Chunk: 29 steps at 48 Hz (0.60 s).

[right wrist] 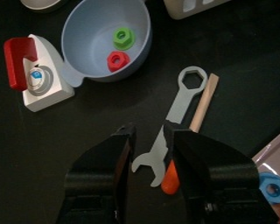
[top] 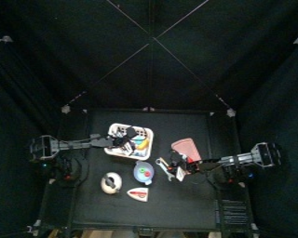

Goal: Hand over purple gear

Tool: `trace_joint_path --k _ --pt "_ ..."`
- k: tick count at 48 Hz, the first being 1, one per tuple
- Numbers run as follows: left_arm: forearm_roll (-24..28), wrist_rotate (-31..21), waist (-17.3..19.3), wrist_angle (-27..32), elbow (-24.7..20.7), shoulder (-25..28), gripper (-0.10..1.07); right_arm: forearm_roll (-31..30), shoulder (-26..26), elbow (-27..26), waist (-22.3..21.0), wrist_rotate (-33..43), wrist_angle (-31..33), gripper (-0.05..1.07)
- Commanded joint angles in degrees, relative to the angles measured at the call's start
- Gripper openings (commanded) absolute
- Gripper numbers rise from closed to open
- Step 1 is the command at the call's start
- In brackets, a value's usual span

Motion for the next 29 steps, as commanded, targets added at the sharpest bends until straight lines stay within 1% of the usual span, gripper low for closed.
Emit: trace_joint_path --k 1,5,8,11,16,18,21,25,29 --pt "0.18 0.09 -0.79 -0.35 -1.93 -1.41 0.69 -0.35 -1.32 -2.11 -1.41 0.26 -0.53 0.73" --pt "0.53 0.26 -2.99 -0.35 -2.9 -1.49 0.69 0.35 -1.23 -4.04 -2.9 0.35 -1.67 0.73" --pt "1.93 0.35 -5.36 -0.44 -3.96 -1.49 0.69 1.05 -0.88 -5.27 -3.6 0.35 -3.52 0.73" --pt "4.13 0.26 -7.38 -0.62 -4.83 -1.49 0.69 1.93 -0.7 -6.42 -4.83 0.35 -6.86 0.72" --pt "8.96 -0.09 -10.99 -0.62 -6.5 -1.49 0.69 3.52 -0.7 -6.77 -7.73 0.35 -12.48 0.72" --pt "10.28 -0.26 -11.87 -0.62 -7.03 -1.49 0.69 4.92 -0.62 -6.42 -9.32 0.35 -15.38 0.72" --pt "11.78 -0.44 -12.83 -0.62 -7.73 -1.41 0.69 7.03 -0.62 -5.8 -11.25 0.35 -18.11 0.72" --pt "12.39 -0.44 -13.8 -0.88 -8.53 -1.32 0.69 10.55 -0.35 -5.01 -13.54 0.35 -20.48 0.72" --pt "12.57 -0.44 -14.24 -2.29 -8.79 -0.97 0.69 13.1 0.0 -4.66 -14.85 0.0 -22.59 0.72"
